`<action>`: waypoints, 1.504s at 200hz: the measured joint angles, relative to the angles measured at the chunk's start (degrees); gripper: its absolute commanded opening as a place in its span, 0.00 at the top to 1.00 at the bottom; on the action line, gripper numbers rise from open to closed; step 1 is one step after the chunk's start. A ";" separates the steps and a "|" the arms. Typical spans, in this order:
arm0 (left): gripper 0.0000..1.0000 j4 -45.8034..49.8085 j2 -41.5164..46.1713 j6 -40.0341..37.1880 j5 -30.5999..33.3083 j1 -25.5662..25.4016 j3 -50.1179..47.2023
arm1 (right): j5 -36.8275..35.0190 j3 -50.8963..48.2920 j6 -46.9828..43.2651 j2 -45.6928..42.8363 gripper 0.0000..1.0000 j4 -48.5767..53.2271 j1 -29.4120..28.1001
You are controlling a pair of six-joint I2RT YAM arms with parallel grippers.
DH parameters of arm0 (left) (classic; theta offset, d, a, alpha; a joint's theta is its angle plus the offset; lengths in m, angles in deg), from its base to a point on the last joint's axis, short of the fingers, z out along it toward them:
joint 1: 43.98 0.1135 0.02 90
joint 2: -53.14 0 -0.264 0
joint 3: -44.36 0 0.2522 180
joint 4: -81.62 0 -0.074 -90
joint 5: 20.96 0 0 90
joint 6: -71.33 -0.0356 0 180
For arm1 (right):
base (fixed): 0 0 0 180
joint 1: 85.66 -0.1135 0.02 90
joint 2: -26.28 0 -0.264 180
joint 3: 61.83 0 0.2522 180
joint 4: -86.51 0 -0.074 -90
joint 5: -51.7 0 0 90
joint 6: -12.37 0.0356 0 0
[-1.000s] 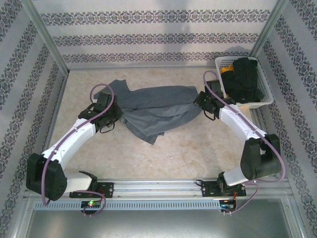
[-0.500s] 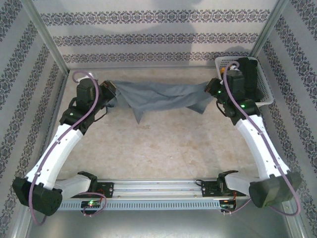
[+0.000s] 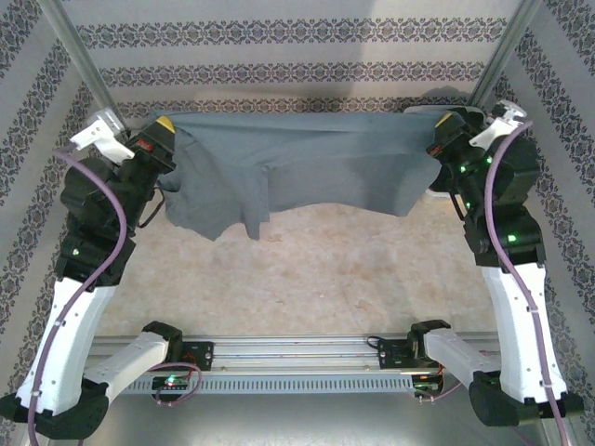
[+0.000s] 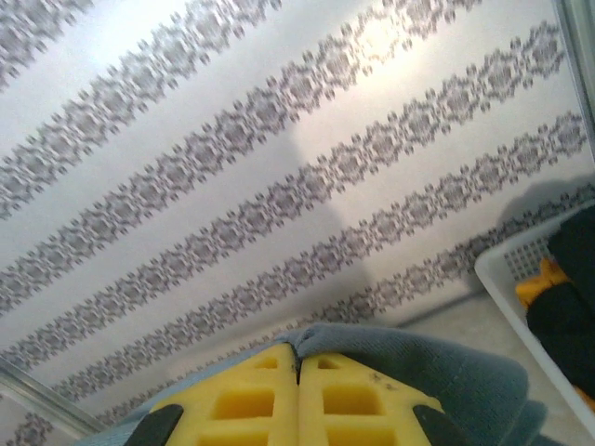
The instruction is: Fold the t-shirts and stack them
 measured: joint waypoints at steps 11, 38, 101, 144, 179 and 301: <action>1.00 -0.74 0.35 -0.52 0.68 -0.02 0.22 | -0.35 0.28 -0.20 -0.50 1.00 -0.87 0.00; 1.00 -1.90 -2.40 -1.40 3.21 -0.02 1.49 | -0.37 3.21 -0.55 2.38 1.00 -3.04 0.00; 0.41 -1.99 -40.48 6.60 0.15 12.76 15.67 | 2.43 21.24 2.95 42.38 0.50 -4.24 0.92; 0.26 4.22 -64.08 9.25 -7.58 20.57 20.09 | 5.55 26.08 4.02 64.26 0.40 3.23 3.26; 0.30 7.04 -55.63 7.74 -9.62 22.23 9.51 | 6.23 11.02 5.38 55.28 0.42 3.10 3.39; 0.26 15.47 -40.33 3.19 -10.93 32.98 -20.02 | 9.77 -10.88 9.44 45.90 0.40 -0.02 -4.13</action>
